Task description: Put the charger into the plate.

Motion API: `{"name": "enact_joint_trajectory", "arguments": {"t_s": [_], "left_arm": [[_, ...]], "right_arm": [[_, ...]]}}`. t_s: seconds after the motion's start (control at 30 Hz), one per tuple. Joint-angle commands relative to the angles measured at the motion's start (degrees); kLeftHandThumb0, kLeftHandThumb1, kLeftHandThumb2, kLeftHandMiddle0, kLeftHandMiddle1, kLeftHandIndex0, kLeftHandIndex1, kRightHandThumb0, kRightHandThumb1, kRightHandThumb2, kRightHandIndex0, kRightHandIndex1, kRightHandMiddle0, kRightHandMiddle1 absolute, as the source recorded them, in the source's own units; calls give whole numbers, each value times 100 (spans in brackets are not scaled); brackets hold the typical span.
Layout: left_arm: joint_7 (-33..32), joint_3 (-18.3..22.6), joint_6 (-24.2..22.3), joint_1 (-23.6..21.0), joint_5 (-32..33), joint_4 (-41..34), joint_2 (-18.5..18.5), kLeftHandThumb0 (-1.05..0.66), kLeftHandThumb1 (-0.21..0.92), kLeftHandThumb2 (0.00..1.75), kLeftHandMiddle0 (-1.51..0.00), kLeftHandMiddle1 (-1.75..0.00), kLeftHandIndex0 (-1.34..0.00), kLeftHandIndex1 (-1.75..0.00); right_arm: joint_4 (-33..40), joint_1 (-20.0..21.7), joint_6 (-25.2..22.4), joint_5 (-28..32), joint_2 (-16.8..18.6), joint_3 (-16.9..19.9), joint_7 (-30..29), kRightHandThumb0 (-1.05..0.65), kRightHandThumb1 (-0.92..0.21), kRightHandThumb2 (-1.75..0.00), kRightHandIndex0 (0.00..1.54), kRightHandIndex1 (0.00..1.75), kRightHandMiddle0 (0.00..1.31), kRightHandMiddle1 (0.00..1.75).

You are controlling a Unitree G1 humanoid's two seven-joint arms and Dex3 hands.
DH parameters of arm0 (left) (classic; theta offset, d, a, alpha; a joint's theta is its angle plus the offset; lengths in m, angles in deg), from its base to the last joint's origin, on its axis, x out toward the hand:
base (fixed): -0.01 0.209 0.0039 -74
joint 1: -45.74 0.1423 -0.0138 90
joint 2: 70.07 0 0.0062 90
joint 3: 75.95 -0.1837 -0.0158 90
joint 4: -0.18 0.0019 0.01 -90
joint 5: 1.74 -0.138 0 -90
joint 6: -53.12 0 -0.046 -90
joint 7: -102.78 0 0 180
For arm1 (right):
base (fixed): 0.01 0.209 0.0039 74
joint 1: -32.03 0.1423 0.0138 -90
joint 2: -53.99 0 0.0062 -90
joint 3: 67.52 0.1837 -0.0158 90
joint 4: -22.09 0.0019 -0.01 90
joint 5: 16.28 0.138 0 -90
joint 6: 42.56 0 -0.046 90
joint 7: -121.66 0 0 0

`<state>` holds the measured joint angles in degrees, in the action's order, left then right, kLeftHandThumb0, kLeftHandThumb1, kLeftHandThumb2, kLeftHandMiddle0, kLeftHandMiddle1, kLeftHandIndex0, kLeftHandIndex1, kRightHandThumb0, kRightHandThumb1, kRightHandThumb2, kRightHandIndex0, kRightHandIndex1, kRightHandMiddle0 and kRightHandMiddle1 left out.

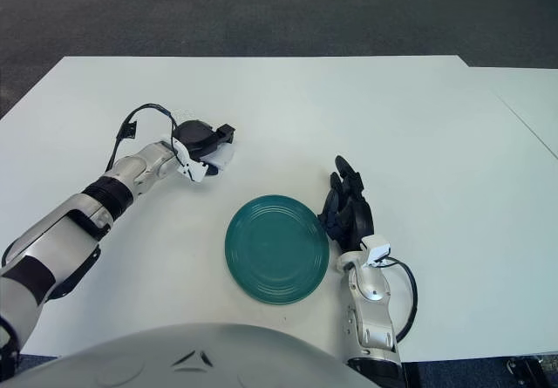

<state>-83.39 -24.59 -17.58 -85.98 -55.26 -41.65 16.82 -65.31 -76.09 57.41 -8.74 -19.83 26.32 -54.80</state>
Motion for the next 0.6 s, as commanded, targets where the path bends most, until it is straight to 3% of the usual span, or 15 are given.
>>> {"name": "enact_joint_trajectory", "arguments": {"t_s": [0.0,0.37,0.57], "left_arm": [[-99,27,100,142,105,71,-23,-49,26,138,-99,-175,-65,-175],[-68,359,275,319,363,-868,-432,-52,20,146,-107,-175,-70,-175],[236,1423,99,478,999,-2610,-991,-52,20,146,-106,-175,-70,-175]], "right_arm": [[-414,-189,-379,31,53,47,-61,-83,-92,-85,9,0,0,40],[-463,-178,-253,22,79,63,-60,-82,-92,-85,11,1,0,45],[-402,-209,-316,47,106,70,-58,-84,-92,-85,11,1,0,44]]}}
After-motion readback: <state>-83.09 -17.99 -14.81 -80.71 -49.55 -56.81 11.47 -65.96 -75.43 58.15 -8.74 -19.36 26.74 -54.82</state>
